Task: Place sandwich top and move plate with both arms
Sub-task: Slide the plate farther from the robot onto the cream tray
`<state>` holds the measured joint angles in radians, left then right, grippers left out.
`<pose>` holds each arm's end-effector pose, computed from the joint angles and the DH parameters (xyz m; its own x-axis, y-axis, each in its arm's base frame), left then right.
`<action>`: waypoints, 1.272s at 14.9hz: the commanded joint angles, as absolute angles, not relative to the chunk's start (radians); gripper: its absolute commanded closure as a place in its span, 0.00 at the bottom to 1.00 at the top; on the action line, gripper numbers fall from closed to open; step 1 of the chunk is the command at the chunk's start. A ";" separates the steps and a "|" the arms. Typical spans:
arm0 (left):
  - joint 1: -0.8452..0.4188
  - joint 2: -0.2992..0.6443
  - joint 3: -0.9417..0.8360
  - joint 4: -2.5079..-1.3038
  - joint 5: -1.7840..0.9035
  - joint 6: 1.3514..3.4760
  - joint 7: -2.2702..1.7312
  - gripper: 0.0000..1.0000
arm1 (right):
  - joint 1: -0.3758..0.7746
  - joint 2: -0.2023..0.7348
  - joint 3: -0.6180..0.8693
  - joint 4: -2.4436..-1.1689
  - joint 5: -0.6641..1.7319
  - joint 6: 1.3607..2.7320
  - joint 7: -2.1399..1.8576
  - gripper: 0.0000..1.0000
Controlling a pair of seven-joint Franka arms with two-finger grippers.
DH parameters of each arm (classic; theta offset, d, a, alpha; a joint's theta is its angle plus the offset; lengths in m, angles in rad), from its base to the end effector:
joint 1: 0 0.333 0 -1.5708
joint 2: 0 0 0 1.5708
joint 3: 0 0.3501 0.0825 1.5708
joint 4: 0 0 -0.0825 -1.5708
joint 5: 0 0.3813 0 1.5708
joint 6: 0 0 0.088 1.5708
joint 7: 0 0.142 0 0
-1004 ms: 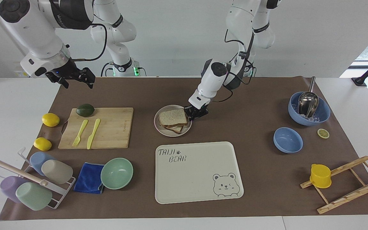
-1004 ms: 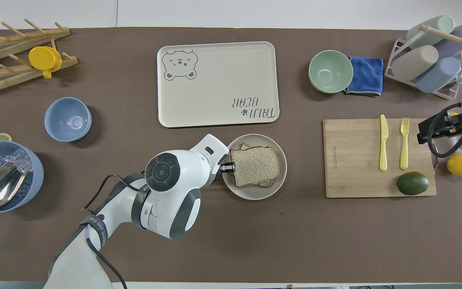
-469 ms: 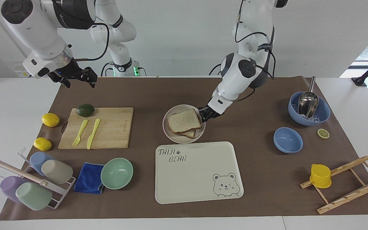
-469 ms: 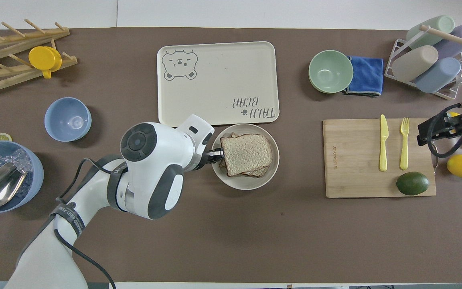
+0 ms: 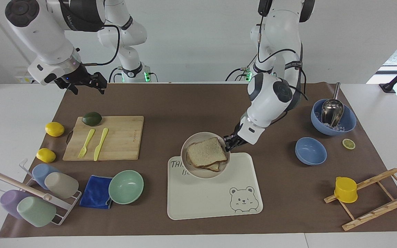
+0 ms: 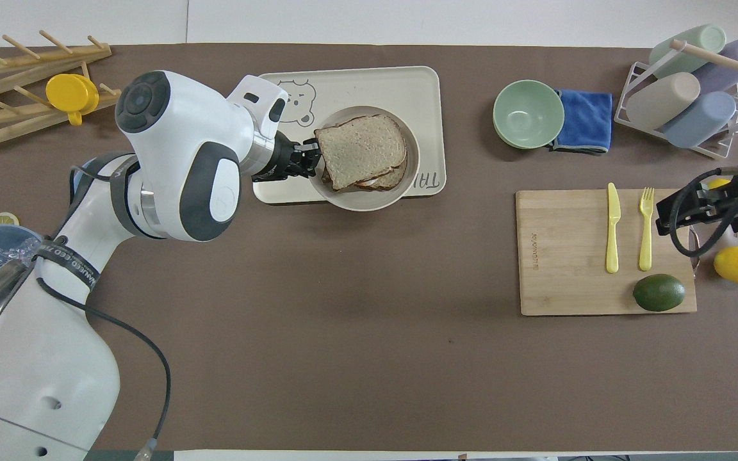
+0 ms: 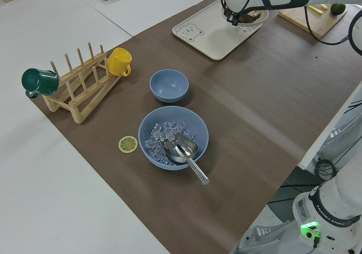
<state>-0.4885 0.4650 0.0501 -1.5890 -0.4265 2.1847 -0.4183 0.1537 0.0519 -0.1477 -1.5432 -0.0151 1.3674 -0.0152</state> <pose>0.6338 -0.3324 0.3804 0.9809 0.1860 -0.0578 0.1943 -0.9153 0.3528 0.5373 0.0030 0.5937 0.9741 0.0165 -0.2255 0.0214 -0.9996 0.0193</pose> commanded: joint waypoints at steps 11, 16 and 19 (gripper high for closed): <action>-0.469 0.595 0.055 -1.528 -0.442 2.329 -0.416 1.00 | 0.052 0.052 -0.025 -1.537 -0.009 1.355 -0.037 0.00; -0.463 0.591 0.055 -1.565 -0.442 2.336 -0.367 1.00 | 0.052 0.052 -0.028 -1.537 -0.009 1.358 -0.035 0.00; -0.462 0.588 0.057 -1.572 -0.440 2.327 -0.365 1.00 | 0.054 0.049 -0.029 -1.537 -0.009 1.356 -0.035 0.00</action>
